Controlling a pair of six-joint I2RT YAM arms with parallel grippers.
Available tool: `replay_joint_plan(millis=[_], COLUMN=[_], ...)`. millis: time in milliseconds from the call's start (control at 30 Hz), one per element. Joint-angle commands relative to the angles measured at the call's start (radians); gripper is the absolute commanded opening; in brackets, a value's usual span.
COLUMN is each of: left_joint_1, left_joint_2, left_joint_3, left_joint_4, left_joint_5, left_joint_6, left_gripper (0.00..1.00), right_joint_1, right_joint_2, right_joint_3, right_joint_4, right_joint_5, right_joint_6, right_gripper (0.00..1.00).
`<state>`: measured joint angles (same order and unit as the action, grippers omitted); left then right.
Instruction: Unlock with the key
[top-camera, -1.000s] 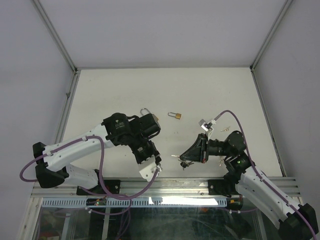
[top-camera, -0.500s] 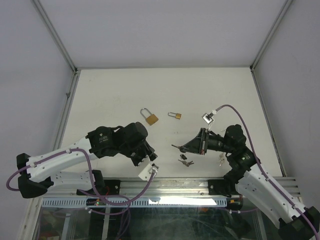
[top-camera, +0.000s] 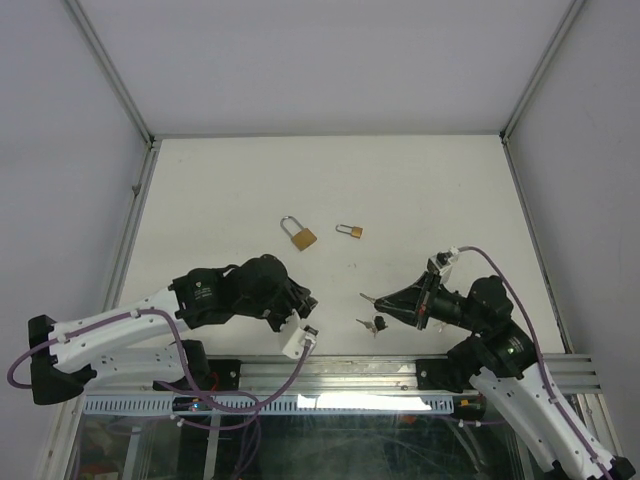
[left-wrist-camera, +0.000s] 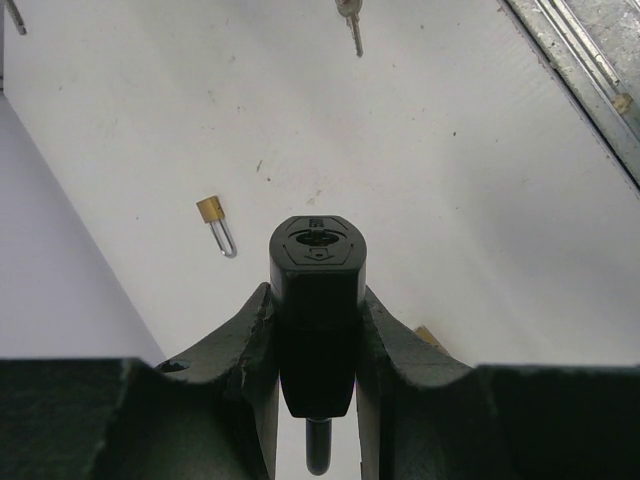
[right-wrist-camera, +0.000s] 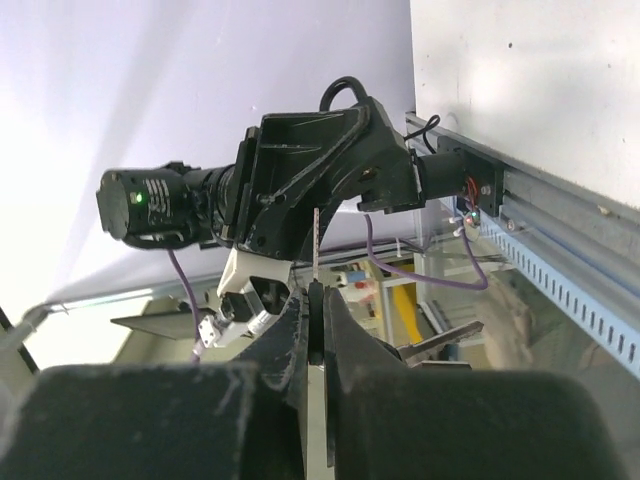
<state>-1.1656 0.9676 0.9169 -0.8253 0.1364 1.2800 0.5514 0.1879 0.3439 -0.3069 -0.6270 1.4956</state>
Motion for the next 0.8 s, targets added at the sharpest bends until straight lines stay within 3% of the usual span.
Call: replay_joint_plan(millis=[0,233,467,567,767], left_joint_1=[-0.006,0.037,0.060,0.099,0.137], left_joint_2=[0.015,0.123,0.123,0.132,0.138], left_joint_3=[0.019,0.053,0.046,0.050,-0.010], left_joint_4=[0.210,0.381,0.417,0.426,0.521], left_joint_5=[-0.028,0.020,0.044,0.079,0.157], left_joint_6=[-0.036,-0.095,-0.203,-0.172,-0.081], left_gripper=[0.00,0.00,0.00,0.00,0.00], right_joint_1=[-0.004,-0.059,-0.195,-0.196,-0.196], right_joint_2=[-0.001,0.137,0.168,0.210,0.272], right_joint_3=[0.040,-0.143,-0.043,-0.056,-0.020], right_joint_4=[-0.108,0.318,0.175,0.313,0.307], right_joint_5=[0.032,-0.106,-0.207,-0.250,-0.349], right_joint_6=[0.139,0.448,0.433,0.485,0.415], right_gripper=[0.00,0.00,0.00,0.00,0.00])
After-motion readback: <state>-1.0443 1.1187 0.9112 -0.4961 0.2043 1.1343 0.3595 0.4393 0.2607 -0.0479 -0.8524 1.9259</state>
